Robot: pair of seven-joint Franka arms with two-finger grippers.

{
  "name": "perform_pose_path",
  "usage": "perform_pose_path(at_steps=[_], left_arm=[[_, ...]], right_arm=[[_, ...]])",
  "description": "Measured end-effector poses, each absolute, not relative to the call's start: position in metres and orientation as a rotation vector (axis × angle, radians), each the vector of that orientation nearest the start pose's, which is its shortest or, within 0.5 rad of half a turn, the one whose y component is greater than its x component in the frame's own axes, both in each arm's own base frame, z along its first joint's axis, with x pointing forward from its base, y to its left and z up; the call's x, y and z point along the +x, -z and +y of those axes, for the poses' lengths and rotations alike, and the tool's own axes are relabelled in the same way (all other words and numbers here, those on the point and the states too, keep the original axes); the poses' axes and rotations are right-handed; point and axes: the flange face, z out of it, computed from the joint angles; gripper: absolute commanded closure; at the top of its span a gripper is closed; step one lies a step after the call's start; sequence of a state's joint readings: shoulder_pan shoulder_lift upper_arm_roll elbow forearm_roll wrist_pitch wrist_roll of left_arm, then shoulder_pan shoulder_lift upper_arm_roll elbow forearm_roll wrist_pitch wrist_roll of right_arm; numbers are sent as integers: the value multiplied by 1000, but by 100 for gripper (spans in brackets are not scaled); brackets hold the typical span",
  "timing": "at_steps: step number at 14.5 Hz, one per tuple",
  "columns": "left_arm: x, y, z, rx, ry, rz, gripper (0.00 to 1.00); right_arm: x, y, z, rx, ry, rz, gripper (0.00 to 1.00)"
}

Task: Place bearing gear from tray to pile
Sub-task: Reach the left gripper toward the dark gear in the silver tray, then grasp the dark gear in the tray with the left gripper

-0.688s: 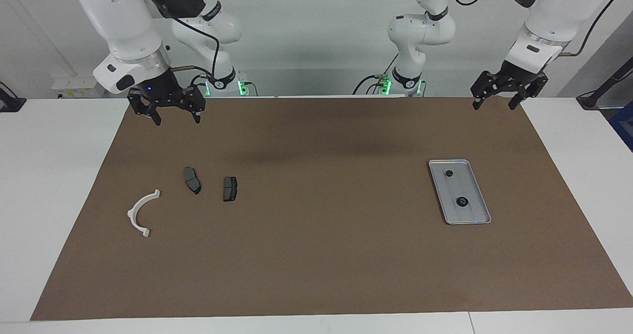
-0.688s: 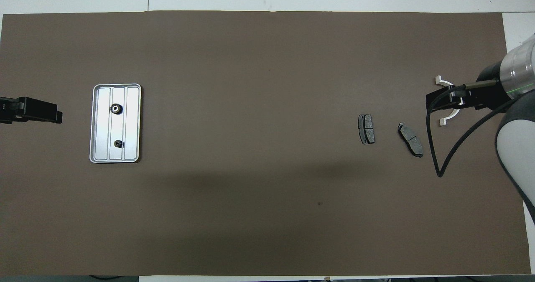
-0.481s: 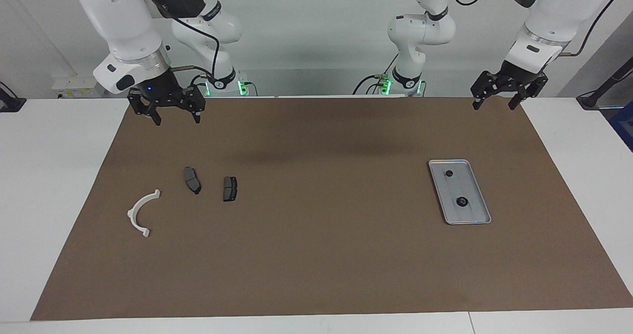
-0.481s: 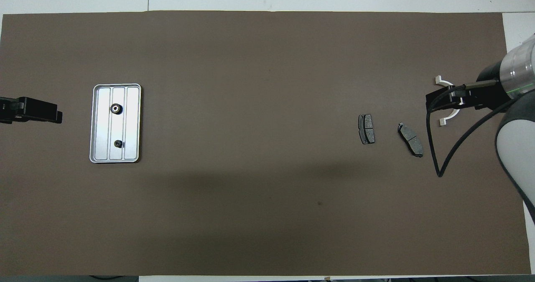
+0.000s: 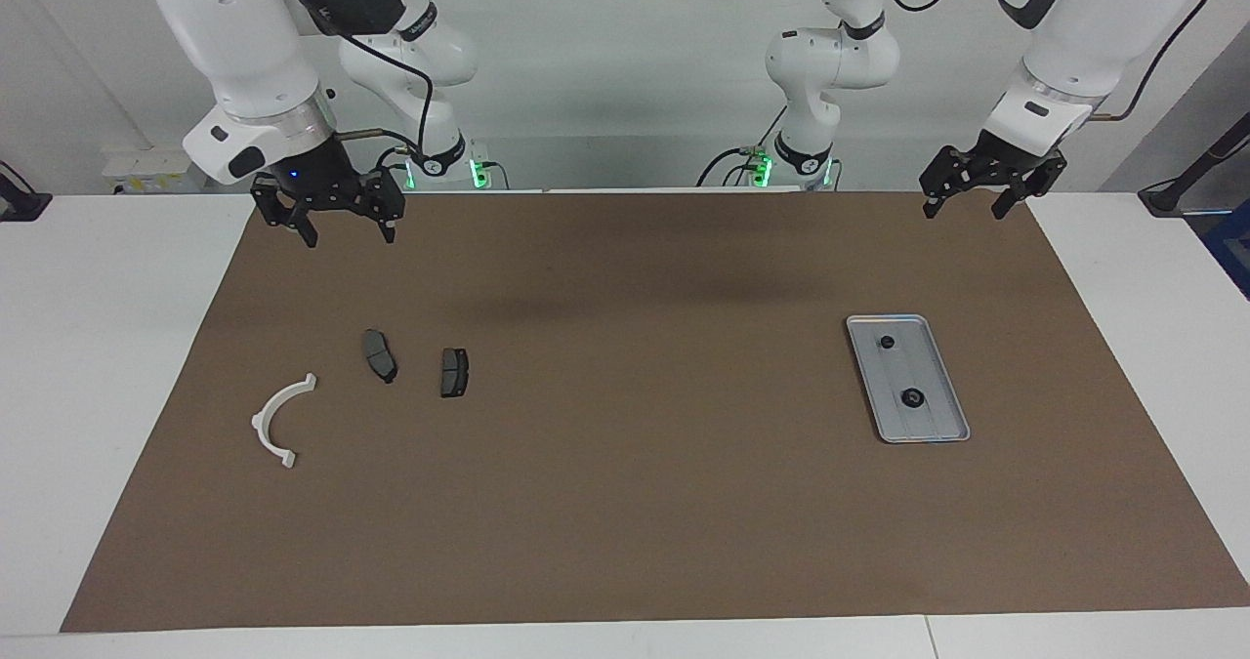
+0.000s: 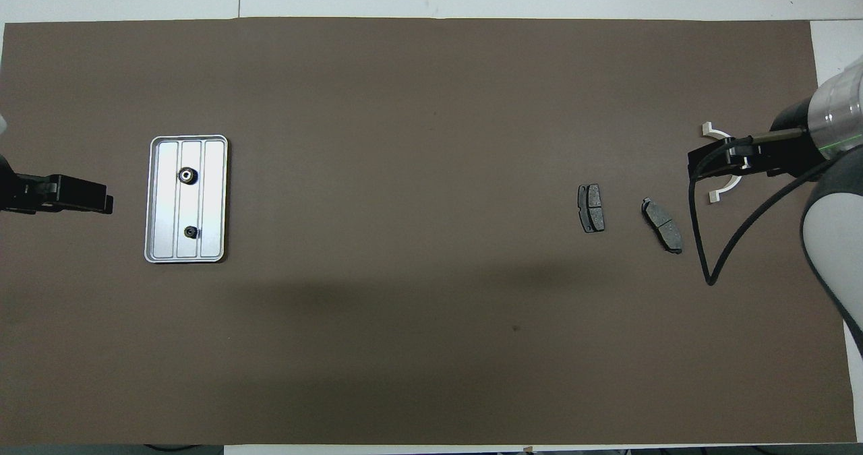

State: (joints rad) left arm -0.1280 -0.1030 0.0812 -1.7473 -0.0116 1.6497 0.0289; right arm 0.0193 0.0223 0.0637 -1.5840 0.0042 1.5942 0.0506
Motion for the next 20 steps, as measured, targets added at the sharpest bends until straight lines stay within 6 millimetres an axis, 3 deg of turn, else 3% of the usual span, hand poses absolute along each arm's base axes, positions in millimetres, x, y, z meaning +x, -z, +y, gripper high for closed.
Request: perform_pose_path(at_steps=[2,5,10,16,20], left_arm=[[528,-578,-22,-3161,47,113,0],[534,-522,-23,-3159,89,109,0],[558,-438,-24,-3147,120,103,1],[553,-387,-12,-3142,130,75,3],[543,-358,-11,-3143,43,85,3]], right_arm=[[561,-608,46,-3136,-19,-49,0],[561,-608,44,-3137,-19,-43,0],[561,-608,43,-3137,-19,-40,0],[561,-607,43,-3137,-22,-40,0],[563,-595,43,-3137,-21,-40,0]])
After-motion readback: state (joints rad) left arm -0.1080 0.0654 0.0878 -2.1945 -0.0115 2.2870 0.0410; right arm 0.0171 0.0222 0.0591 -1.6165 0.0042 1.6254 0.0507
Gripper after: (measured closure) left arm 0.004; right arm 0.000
